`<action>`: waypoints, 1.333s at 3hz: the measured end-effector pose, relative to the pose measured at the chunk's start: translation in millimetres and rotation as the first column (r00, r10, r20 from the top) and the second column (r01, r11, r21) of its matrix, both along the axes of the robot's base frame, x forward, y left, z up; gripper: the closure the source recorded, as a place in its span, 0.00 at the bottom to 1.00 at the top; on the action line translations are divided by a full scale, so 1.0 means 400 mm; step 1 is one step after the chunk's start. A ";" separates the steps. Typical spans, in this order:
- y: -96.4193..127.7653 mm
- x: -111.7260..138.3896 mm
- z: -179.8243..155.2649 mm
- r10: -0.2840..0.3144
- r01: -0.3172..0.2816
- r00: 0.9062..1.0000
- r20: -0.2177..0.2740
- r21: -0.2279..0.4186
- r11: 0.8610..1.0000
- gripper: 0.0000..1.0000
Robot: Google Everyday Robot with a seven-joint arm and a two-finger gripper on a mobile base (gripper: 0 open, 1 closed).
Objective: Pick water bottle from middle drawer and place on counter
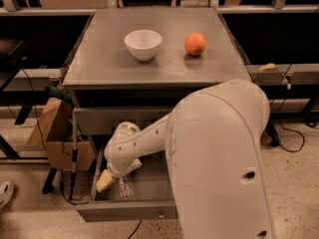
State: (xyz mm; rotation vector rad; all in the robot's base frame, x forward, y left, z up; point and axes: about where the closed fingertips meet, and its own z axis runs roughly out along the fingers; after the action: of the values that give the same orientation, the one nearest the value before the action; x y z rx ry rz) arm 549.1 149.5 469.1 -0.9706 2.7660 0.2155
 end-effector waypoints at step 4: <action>-0.095 0.074 -0.247 -0.199 0.199 0.979 -0.047 -0.010 0.980 0.00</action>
Offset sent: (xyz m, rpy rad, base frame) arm 0.0460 -0.0440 -0.0988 -0.0227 0.0337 -0.2198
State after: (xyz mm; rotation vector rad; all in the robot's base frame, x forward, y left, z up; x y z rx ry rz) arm 578.6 111.4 370.1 -0.6916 2.8838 0.2020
